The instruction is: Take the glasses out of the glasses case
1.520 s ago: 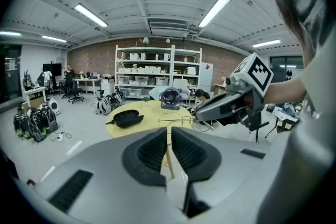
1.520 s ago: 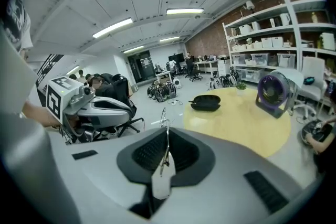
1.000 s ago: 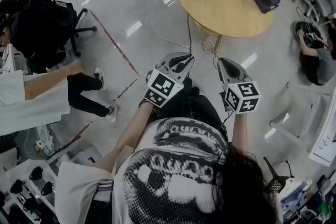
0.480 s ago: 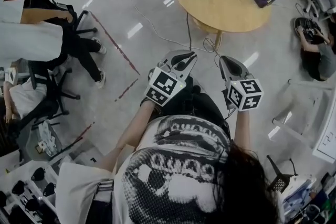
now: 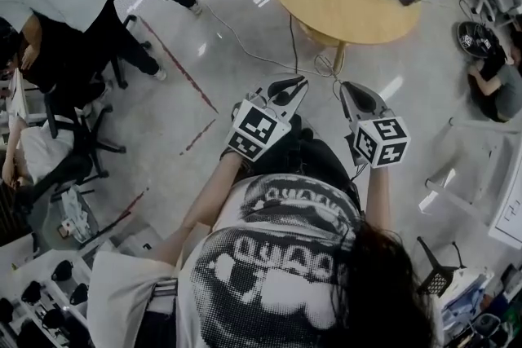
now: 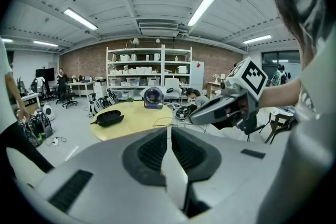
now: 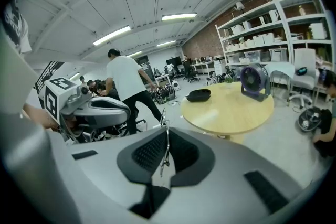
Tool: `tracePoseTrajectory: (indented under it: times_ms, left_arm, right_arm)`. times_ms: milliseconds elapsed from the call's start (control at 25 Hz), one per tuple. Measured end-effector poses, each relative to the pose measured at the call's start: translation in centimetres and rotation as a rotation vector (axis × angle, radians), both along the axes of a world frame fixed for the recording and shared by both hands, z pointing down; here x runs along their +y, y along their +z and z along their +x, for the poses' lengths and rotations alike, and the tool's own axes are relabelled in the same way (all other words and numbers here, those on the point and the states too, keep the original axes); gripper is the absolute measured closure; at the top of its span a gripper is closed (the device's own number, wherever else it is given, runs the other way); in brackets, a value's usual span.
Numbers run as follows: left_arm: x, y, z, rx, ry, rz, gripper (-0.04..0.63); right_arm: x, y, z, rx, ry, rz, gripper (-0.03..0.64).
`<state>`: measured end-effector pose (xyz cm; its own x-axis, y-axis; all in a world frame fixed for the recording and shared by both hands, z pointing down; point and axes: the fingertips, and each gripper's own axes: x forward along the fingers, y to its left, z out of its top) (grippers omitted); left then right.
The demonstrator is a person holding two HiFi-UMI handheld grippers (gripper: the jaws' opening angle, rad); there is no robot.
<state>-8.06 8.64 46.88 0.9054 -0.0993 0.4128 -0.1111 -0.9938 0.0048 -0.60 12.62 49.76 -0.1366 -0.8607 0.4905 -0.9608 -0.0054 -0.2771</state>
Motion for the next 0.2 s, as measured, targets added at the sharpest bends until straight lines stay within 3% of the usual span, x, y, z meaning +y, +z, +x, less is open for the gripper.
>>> tracePoseTrajectory:
  times_ms: [200]
  left_arm:
    - [-0.34,0.27,-0.07,-0.001,-0.003,0.002,0.563]
  right_arm:
    - [-0.42,0.15,-0.09,0.002,-0.006,0.003,0.606]
